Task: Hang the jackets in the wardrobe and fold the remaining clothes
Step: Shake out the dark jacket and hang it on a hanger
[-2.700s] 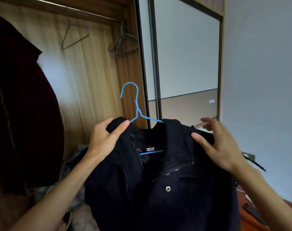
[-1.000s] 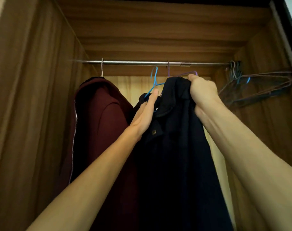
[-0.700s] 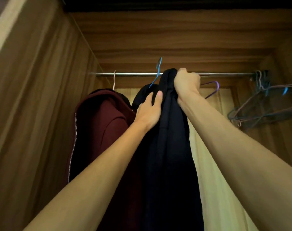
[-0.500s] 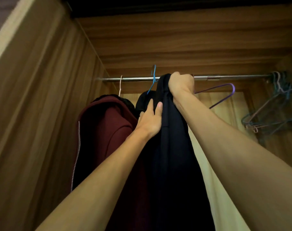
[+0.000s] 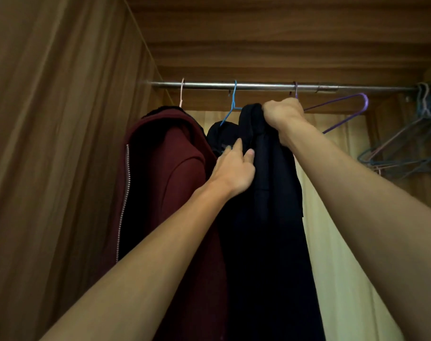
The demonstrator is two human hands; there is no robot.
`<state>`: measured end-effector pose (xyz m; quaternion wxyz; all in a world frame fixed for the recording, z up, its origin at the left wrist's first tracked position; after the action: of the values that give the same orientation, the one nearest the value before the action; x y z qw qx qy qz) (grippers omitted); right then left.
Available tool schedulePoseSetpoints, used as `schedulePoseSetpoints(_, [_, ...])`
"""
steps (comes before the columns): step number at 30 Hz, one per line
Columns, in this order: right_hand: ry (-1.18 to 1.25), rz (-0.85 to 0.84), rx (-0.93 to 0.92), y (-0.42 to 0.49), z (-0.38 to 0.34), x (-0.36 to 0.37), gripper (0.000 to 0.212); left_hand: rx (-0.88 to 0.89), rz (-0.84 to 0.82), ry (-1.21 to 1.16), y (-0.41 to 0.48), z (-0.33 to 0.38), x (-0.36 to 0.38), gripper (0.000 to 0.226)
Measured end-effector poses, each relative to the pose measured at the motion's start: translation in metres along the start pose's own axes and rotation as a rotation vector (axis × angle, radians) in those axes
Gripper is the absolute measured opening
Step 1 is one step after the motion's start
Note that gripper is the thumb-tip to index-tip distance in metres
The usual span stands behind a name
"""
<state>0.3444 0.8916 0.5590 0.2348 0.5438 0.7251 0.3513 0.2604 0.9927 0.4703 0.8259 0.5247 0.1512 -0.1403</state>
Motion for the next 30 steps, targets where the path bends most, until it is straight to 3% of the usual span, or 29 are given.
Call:
schedulePoseSetpoints(11, [-0.356,0.029,-0.147,-0.093,0.02,-0.063,0.042,0.181,0.1,-0.021,-0.069,0.035,-0.032,0.04])
schedulePoseSetpoints(14, [-0.505,0.035,-0.158,-0.137,0.036,-0.094,0.025,0.285,0.068,-0.11,-0.106,0.043,-0.026,0.032])
schedulePoseSetpoints(15, [-0.552,0.028,-0.138,-0.151,0.043,-0.106,0.017,0.309,0.035,-0.123,-0.118,0.045,-0.021,0.029])
schedulePoseSetpoints(20, [-0.801,-0.045,-0.018,-0.235,0.056,-0.167,0.032,0.341,-0.217,-0.133,-0.181,0.06,0.01,0.019])
schedulePoseSetpoints(26, [-1.138,-0.137,0.212,-0.316,0.047,-0.254,0.033,0.319,-0.525,-0.169,-0.255,0.101,0.044,0.018])
schedulePoseSetpoints(30, [-1.278,-0.131,0.336,-0.368,0.032,-0.32,0.036,0.375,-0.641,-0.226,-0.301,0.149,0.069,0.017])
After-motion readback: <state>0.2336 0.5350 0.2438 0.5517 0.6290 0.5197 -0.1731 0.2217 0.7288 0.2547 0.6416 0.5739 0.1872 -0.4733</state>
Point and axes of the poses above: each hand's wrist, its own y-axis towards the middle knuckle, its own x-axis out of the palm, z = x × y, the point moved 7 cm from there along y, towards the middle knuckle
